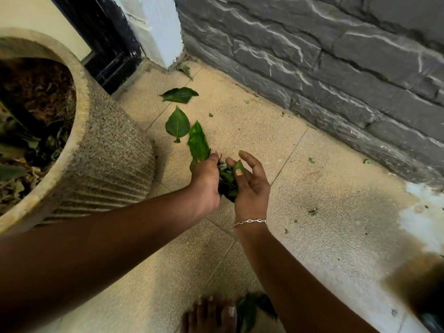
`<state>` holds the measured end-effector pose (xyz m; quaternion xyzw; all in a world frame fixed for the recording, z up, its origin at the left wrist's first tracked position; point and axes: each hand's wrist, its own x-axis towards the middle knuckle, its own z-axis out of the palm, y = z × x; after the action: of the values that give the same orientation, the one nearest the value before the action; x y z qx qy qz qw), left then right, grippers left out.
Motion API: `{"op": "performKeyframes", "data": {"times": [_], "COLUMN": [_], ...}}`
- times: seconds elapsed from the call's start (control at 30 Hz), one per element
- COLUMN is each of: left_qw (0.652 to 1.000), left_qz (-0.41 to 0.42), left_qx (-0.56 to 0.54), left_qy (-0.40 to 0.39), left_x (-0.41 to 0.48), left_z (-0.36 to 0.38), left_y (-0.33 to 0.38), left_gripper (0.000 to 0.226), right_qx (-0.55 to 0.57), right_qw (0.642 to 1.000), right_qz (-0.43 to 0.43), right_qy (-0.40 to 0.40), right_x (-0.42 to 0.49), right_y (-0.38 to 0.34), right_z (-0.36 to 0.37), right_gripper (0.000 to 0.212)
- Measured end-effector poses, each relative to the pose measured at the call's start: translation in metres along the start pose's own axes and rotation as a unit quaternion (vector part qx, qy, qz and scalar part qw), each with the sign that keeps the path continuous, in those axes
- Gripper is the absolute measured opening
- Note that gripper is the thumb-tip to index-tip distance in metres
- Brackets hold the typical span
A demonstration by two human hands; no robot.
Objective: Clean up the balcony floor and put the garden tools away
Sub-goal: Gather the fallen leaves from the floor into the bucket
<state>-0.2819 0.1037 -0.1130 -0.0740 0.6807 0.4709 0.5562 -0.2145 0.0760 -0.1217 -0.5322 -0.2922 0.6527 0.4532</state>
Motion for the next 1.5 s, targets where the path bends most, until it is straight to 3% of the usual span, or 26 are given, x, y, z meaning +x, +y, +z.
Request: {"op": "performKeyframes", "data": {"times": [0.13,0.2,0.33,0.4,0.5,0.6,0.73,0.8,0.87,1.0,1.07,1.17,1.23,1.33,1.43,1.5], "left_qw": [1.000,0.998,0.996,0.995,0.995,0.991,0.981,0.977,0.964,0.954,0.916,0.733,0.677,0.651,0.699,0.736], "left_qz": [-0.007,-0.023,-0.015,-0.011,0.001,0.045,0.021,0.008,0.061,0.176,0.291,0.422,0.416,0.437,0.446,0.460], "left_qx": [-0.010,-0.018,0.016,0.029,0.020,0.032,0.046,0.047,0.108,0.178,0.264,0.533,0.605,0.618,0.556,0.493], "left_qy": [-0.005,-0.050,-0.081,-0.093,-0.098,-0.119,-0.187,-0.208,-0.235,-0.163,-0.084,-0.040,-0.050,-0.049,-0.054,-0.058], "left_x": [-0.007,-0.013,-0.016,-0.018,-0.016,-0.025,-0.033,-0.034,-0.032,-0.016,-0.001,0.029,0.039,0.044,0.039,0.031], "left_z": [0.001,0.003,0.008,0.009,0.017,0.022,0.029,0.031,0.029,0.016,0.002,-0.023,-0.032,-0.035,-0.033,-0.028], "left_y": [-0.003,-0.005,-0.011,-0.011,-0.013,-0.017,-0.019,-0.017,-0.016,-0.014,-0.012,-0.012,-0.014,-0.015,-0.013,-0.009], "left_gripper": [0.037,0.040,0.037,0.035,0.026,0.039,0.029,0.046,0.053,0.043,0.028,0.034,0.040,0.019,0.005,0.006], "right_qx": [-0.009,-0.021,-0.024,-0.002,0.085,0.112,0.201,0.249,0.292,0.344,0.328,0.297,0.272,0.229,0.182,0.148], "right_qw": [1.000,0.999,0.999,1.000,0.996,0.990,0.973,0.956,0.934,0.894,0.900,0.909,0.916,0.920,0.925,0.930], "right_qz": [-0.016,-0.026,-0.030,-0.010,0.033,0.088,0.105,0.131,0.176,0.235,0.243,0.266,0.279,0.315,0.333,0.337], "right_qy": [-0.011,0.001,0.014,0.011,0.008,-0.009,0.046,0.078,0.104,0.165,0.153,0.120,0.095,0.053,0.005,-0.021], "right_x": [-0.008,-0.008,0.006,0.012,0.014,0.015,0.017,0.022,0.033,0.047,0.049,0.053,0.056,0.057,0.055,0.055], "right_y": [0.001,0.002,0.007,0.009,0.005,0.001,-0.005,-0.008,-0.011,-0.017,-0.016,-0.017,-0.018,-0.018,-0.015,-0.010], "right_z": [0.009,0.011,0.003,-0.003,-0.004,0.003,-0.003,-0.014,-0.021,-0.037,-0.043,-0.051,-0.054,-0.053,-0.048,-0.044], "right_gripper": [0.021,0.032,0.016,0.026,0.024,0.024,0.010,0.015,0.021,0.044,0.050,0.057,0.064,0.062,0.037,0.032]}}
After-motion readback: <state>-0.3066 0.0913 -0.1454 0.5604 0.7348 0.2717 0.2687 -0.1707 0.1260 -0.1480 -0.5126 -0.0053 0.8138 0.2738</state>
